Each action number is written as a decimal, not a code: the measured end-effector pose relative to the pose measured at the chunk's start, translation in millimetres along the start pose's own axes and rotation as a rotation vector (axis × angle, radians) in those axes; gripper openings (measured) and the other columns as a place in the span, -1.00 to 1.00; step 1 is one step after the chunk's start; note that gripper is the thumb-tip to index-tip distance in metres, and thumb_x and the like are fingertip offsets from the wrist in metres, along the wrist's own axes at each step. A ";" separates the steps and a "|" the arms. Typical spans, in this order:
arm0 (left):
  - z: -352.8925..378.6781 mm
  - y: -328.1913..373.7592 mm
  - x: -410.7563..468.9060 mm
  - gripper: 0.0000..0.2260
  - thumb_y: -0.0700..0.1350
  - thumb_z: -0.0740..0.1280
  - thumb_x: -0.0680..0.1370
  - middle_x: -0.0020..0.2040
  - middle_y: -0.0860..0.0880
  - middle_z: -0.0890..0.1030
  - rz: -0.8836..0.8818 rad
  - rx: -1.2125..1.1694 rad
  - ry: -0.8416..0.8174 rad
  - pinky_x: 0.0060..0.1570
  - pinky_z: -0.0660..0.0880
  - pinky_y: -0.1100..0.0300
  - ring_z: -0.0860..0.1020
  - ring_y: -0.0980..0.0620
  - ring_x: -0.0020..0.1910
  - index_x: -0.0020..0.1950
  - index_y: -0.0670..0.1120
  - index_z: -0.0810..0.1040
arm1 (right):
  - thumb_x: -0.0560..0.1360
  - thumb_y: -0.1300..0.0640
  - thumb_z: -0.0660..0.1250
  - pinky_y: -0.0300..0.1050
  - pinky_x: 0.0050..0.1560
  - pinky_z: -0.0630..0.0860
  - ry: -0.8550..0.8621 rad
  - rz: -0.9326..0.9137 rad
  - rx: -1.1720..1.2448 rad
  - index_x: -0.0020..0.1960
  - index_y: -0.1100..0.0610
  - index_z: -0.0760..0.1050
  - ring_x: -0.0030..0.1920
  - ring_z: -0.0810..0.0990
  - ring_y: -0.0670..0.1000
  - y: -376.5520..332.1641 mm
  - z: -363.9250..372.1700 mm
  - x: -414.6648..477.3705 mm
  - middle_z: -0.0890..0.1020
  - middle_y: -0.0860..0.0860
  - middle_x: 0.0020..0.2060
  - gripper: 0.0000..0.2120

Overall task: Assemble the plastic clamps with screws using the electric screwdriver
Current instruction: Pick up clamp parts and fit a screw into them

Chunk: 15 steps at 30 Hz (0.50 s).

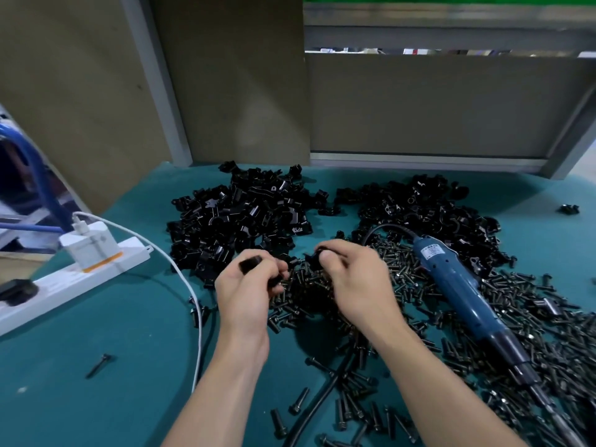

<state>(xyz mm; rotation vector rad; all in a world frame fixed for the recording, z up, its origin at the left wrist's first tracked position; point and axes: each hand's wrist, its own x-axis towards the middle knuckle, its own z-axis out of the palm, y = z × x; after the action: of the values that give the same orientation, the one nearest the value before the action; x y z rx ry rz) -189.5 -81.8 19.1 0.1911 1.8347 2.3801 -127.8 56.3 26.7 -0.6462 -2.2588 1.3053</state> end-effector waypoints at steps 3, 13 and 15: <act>5.0 -2.6 -6.7 -0.90 -0.22 0.34 0.33 -0.31 -0.09 0.63 0.107 0.223 -0.160 -0.29 0.45 0.12 0.55 0.05 -0.29 -0.35 -0.07 0.61 | 0.66 0.18 0.32 -0.19 -0.33 0.56 -0.075 0.219 0.712 0.01 0.11 0.69 -0.32 0.64 -0.01 -3.8 -27.3 -25.6 0.73 0.02 -0.22 -0.84; 16.2 -2.4 -32.7 -0.83 0.09 0.42 0.47 -0.20 0.02 0.71 0.257 0.540 -0.616 -0.07 0.59 -0.07 0.67 -0.04 -0.16 -0.10 0.03 0.71 | 0.33 0.06 0.50 -0.28 -0.36 0.52 -0.071 0.206 0.767 -0.12 0.05 0.77 -0.38 0.58 -0.12 16.4 -50.7 -45.3 0.68 0.00 -0.34 -0.85; 20.2 -0.6 -34.6 -0.81 0.17 0.42 0.49 -0.21 0.07 0.71 0.291 0.617 -0.580 -0.07 0.58 -0.04 0.66 0.02 -0.18 -0.12 0.09 0.71 | 0.38 0.10 0.50 -0.28 -0.32 0.55 -0.035 0.163 0.742 -0.10 0.05 0.78 -0.34 0.63 -0.12 17.6 -47.9 -44.7 0.73 0.03 -0.29 -0.87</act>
<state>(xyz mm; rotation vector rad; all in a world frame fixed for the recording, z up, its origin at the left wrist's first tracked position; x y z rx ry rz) -151.9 -68.6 22.9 1.1333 2.2360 1.5412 -61.3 69.4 26.2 -0.5275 -1.5705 2.0715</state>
